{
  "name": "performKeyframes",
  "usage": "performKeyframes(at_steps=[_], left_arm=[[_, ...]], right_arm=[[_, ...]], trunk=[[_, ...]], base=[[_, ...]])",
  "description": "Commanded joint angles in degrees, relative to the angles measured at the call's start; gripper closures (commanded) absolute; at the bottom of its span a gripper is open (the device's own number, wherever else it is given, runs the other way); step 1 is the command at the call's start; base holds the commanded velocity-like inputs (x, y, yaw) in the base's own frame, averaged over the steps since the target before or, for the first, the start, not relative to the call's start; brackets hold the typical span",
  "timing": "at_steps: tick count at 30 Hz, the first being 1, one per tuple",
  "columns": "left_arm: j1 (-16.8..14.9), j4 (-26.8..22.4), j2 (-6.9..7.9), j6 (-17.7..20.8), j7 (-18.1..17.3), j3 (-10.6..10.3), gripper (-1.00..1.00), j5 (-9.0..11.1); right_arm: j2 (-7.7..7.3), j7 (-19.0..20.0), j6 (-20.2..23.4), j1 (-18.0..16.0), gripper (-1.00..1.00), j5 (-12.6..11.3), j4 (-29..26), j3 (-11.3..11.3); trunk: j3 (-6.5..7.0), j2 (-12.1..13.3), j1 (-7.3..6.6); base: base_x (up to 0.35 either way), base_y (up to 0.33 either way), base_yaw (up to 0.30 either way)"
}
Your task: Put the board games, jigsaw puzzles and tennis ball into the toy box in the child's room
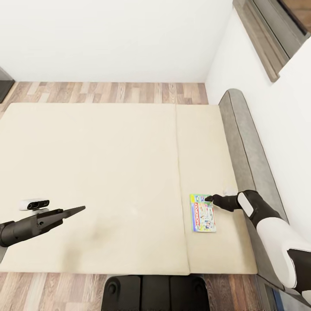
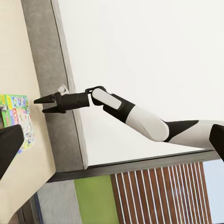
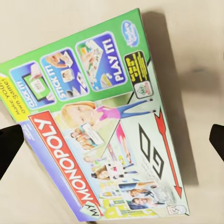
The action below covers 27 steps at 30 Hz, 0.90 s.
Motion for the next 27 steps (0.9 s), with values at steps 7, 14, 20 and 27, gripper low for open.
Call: performKeyframes(at_steps=[7, 14, 20, 27], left_arm=[[-0.02, 0.02, 0.04, 0.61, -0.21, 0.02, -1.00, -0.05], [-0.02, 0.03, 0.05, 0.60, -0.21, -0.01, -1.00, -0.06], [-0.02, 0.03, 0.01, 0.60, -0.21, -0.02, -1.00, -0.06], [-0.02, 0.03, -0.01, 0.56, -0.21, -0.02, -1.00, -0.05]], right_arm=[[0.01, 0.31, 0.31, -0.02, -1.00, 0.32, -0.13, -0.34], [-0.01, 0.31, 0.28, -0.02, -1.00, 0.32, -0.15, -0.33], [-0.01, 0.31, 0.24, -0.02, -1.00, 0.32, -0.16, -0.33], [-0.01, 0.71, 0.18, -0.02, -1.00, 0.32, -0.16, -0.29]], trunk=[[-0.73, -0.09, 0.03], [-1.39, -0.09, 0.03], [-1.96, -0.09, 0.03], [-2.62, -0.09, 0.03]], base=[[0.000, 0.000, 0.000], [0.000, 0.000, 0.000], [0.000, 0.000, 0.000], [0.000, 0.000, 0.000]])
